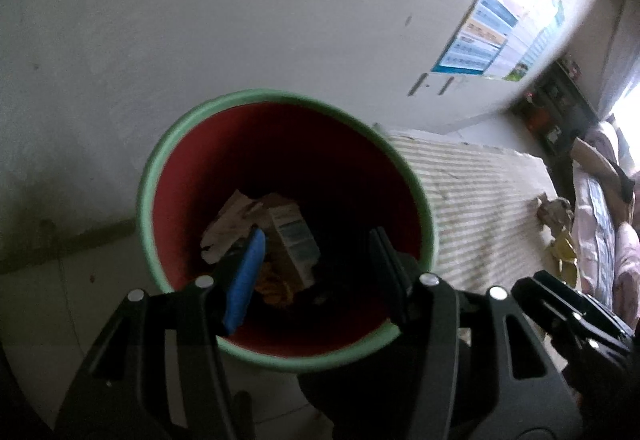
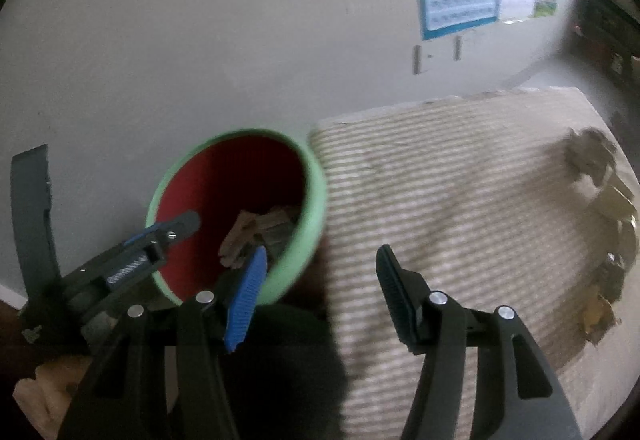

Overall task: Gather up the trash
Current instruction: 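Open both tools to drop the wrapper and bag into the bucket, then grasp the gold wrapper with the right tool while the left tool grasps the dark wrapper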

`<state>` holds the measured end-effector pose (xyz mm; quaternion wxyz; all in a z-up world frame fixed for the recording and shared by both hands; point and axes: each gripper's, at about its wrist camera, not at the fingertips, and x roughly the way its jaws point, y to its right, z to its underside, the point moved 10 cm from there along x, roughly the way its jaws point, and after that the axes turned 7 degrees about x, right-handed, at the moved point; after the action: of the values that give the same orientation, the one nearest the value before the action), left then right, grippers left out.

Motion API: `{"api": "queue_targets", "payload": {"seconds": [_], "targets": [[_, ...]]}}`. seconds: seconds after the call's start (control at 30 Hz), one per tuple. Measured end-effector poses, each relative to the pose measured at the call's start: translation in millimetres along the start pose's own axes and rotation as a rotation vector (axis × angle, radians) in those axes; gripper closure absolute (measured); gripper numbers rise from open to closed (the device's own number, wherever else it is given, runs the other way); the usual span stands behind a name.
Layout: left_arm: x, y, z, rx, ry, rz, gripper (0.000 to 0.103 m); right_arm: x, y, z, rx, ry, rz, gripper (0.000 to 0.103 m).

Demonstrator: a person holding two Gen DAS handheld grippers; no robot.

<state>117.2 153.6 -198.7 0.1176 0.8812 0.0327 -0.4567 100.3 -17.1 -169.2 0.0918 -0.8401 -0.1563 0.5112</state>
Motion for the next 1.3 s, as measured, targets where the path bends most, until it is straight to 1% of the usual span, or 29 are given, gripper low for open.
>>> {"api": "queue_targets", "payload": {"seconds": [0.1, 0.17, 0.33, 0.4, 0.5, 0.57, 0.63, 0.7, 0.87, 0.9, 0.93, 1.0, 1.03, 1.07, 1.1, 1.13, 1.23, 1.3], "targets": [[-2.6, 15.3, -0.9, 0.028, 0.001, 0.015, 0.051, -8.5, 22.5, 2.5, 0.034, 0.018, 0.019, 0.048], [-5.7, 27.6, -2.6, 0.053, 0.007, 0.026, 0.051, -16.7, 46.8, 5.4, 0.060, 0.036, 0.052, 0.048], [-8.6, 53.1, -4.1, 0.102, 0.010, 0.043, 0.051, -35.8, 127.1, 15.8, 0.151, 0.071, 0.176, 0.047], [-7.5, 64.0, -2.1, 0.117, 0.004, 0.050, 0.051, -44.7, 171.8, 25.8, 0.222, 0.072, 0.238, 0.047], [-4.3, 83.3, 3.3, 0.155, -0.007, 0.060, 0.051, -54.8, 226.9, 44.1, 0.323, 0.070, 0.316, 0.047], [-2.0, 95.7, 6.9, 0.180, -0.020, 0.065, 0.051, -57.2, 251.8, 54.8, 0.370, 0.052, 0.345, 0.047], [-0.1, 107.8, 10.5, 0.204, -0.030, 0.070, 0.051, -56.9, 266.8, 62.2, 0.399, 0.043, 0.351, 0.047], [0.1, 119.5, 12.8, 0.226, -0.031, 0.075, 0.051, -55.2, 275.5, 65.3, 0.425, 0.039, 0.330, 0.047], [1.3, 148.1, 20.0, 0.278, -0.046, 0.089, 0.051, -48.1, 278.6, 61.3, 0.474, 0.041, 0.243, 0.048], [1.8, 155.1, 21.6, 0.293, -0.049, 0.092, 0.051, -46.6, 279.1, 61.2, 0.480, 0.038, 0.227, 0.051], [2.2, 159.9, 22.3, 0.303, -0.051, 0.094, 0.051, -45.6, 278.4, 60.1, 0.486, 0.038, 0.207, 0.058], [3.3, 174.7, 24.0, 0.332, -0.054, 0.107, 0.051, -43.3, 277.5, 56.5, 0.488, 0.040, 0.181, 0.062], [3.8, 180.4, 25.1, 0.340, -0.056, 0.113, 0.051, -44.5, 275.2, 55.6, 0.482, 0.046, 0.172, 0.067], [4.9, 189.7, 26.6, 0.353, -0.060, 0.123, 0.051, -46.4, 275.2, 55.3, 0.476, 0.050, 0.164, 0.069], [6.3, 199.8, 28.1, 0.367, -0.062, 0.134, 0.051, -48.7, 273.2, 56.4, 0.468, 0.052, 0.154, 0.079], [7.6, 210.5, 29.8, 0.381, -0.065, 0.147, 0.051, -50.6, 270.8, 59.1, 0.463, 0.050, 0.149, 0.087], [11.2, 241.7, 35.2, 0.420, -0.071, 0.192, 0.051, -60.2, 269.0, 70.5, 0.470, 0.054, 0.127, 0.087], [15.3, 272.7, 42.0, 0.470, -0.084, 0.234, 0.051, -69.9, 268.0, 80.6, 0.470, 0.063, 0.133, 0.087]]}}
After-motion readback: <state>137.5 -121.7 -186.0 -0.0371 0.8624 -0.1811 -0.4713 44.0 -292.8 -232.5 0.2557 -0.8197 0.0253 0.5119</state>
